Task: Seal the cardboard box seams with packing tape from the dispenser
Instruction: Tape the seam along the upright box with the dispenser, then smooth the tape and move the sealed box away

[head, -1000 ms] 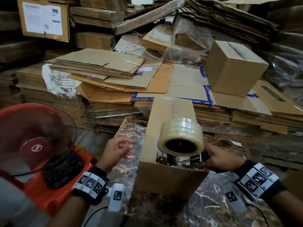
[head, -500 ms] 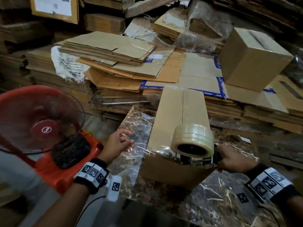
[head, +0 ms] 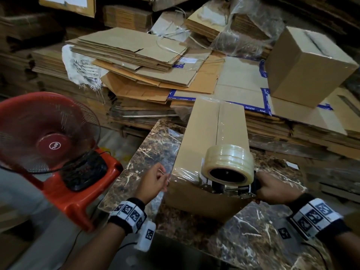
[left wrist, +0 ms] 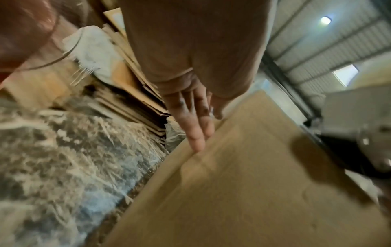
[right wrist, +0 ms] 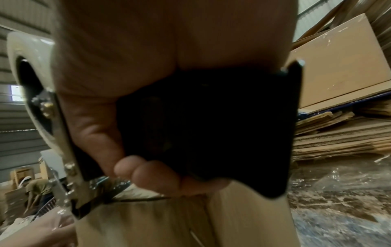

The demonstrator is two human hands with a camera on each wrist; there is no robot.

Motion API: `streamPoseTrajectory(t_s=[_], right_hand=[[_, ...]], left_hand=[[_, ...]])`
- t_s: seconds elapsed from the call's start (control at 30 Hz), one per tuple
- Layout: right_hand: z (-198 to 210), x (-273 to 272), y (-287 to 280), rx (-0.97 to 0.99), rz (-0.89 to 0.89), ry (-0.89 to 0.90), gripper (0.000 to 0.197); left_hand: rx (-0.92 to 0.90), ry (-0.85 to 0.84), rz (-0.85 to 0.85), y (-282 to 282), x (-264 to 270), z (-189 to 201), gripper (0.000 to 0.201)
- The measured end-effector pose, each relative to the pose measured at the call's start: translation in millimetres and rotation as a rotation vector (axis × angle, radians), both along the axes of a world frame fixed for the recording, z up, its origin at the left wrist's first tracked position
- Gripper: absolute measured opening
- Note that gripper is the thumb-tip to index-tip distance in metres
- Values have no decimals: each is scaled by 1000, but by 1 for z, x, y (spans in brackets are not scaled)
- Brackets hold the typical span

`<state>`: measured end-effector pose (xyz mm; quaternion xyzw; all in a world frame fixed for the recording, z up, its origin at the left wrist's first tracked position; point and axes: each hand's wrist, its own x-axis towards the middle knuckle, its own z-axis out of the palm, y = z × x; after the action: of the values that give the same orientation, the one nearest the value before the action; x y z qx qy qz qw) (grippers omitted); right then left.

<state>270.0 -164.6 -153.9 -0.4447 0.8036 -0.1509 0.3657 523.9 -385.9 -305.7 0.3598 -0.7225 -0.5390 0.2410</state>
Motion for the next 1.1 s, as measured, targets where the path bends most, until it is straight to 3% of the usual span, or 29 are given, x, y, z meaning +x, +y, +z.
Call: streamPoseTrajectory(t_s=[0.1, 0.17, 0.33, 0.47, 0.53, 0.63, 0.7, 0.8, 0.93, 1.1], right_hand=[[2, 1, 0, 9, -6, -3, 11], [3, 2, 1, 3, -7, -14, 18], [6, 4, 4, 20, 14, -41, 24], [5, 0, 6, 28, 28, -32, 23], [3, -2, 6, 22, 45, -36, 21], [0, -5, 6, 8, 83, -16, 14], [0, -7, 7, 4, 98, 3, 28], [-4, -10, 9, -15, 124, -25, 30], [-8, -13, 9, -39, 160, -35, 26], [-12, -15, 10, -79, 186, -33, 20]], left_hand=[[-208, -315, 4, 0, 0, -8, 17], [-245, -368, 83, -1, 7, -12, 23], [-262, -101, 378, 7, 13, 8, 18], [-273, 67, 489, 33, -4, 33, 18], [-201, 151, 474, 48, -17, 40, 21], [-46, 144, 403, 56, -33, 29, 31], [85, 145, 388, 55, -35, 24, 37], [278, 205, 383, 53, -36, 35, 33], [317, 183, 339, 59, -41, 50, 29], [344, 111, 401, 62, -45, 52, 23]])
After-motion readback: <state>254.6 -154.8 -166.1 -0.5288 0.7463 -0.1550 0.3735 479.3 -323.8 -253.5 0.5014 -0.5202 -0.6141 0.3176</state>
